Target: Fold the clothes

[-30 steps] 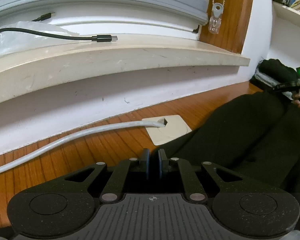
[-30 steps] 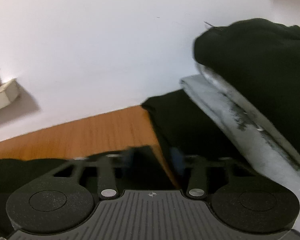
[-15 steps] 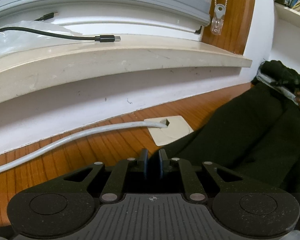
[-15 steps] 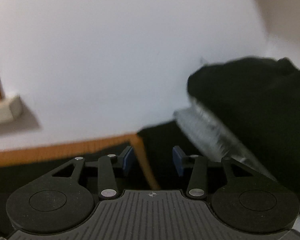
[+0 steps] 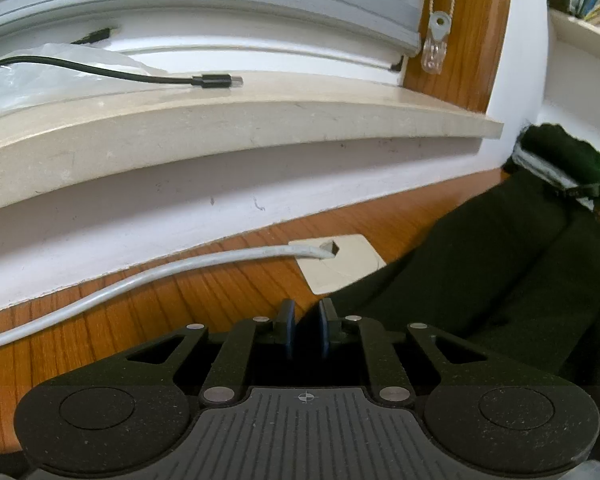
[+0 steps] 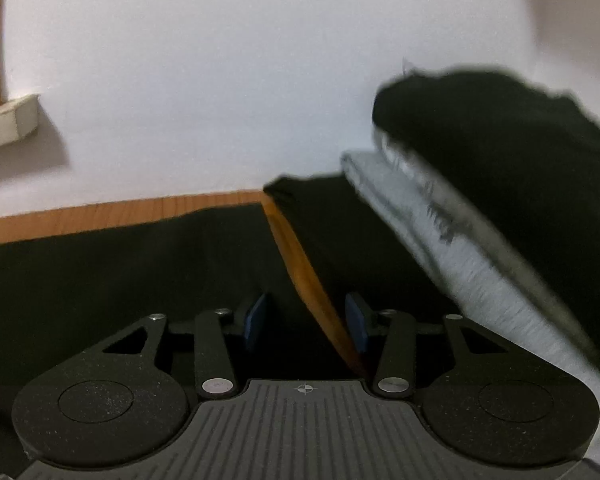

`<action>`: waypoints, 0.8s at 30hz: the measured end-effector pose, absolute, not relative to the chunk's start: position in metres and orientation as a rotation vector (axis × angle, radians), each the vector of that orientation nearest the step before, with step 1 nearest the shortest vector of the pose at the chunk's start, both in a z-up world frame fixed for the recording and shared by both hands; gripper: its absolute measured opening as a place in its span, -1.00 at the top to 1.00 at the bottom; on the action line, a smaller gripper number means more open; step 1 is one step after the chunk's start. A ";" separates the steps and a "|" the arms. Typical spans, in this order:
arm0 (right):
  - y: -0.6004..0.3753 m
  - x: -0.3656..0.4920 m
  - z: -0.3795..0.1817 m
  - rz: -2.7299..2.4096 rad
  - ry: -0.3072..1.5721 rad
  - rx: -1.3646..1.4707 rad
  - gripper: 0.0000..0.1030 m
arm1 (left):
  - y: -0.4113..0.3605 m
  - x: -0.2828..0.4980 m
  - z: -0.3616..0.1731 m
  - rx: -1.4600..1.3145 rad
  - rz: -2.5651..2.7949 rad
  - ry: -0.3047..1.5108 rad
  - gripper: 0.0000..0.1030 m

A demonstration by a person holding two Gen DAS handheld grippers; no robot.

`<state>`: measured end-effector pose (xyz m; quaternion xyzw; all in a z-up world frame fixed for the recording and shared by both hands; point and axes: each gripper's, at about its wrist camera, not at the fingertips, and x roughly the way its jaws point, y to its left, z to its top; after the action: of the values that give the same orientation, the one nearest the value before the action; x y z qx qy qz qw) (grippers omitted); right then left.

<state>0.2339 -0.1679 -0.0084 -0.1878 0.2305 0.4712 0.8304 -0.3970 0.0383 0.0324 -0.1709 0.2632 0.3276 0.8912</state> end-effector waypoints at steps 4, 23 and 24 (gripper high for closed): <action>-0.155 0.190 0.004 1.156 0.442 -0.360 0.14 | 0.033 -0.399 0.041 -0.322 0.692 0.519 0.73; -0.058 -0.168 0.011 2.007 0.229 -0.668 0.14 | 0.011 -0.452 0.053 -0.285 0.748 0.786 0.73; -0.058 -0.178 0.010 2.029 0.225 -0.679 0.14 | 0.008 -0.454 0.053 -0.290 0.742 0.791 0.73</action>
<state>-0.1779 -0.0575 0.0101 -0.2776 0.0920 0.8298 0.4753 -0.4544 0.0085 0.0532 -0.1375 0.3752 0.3519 0.8465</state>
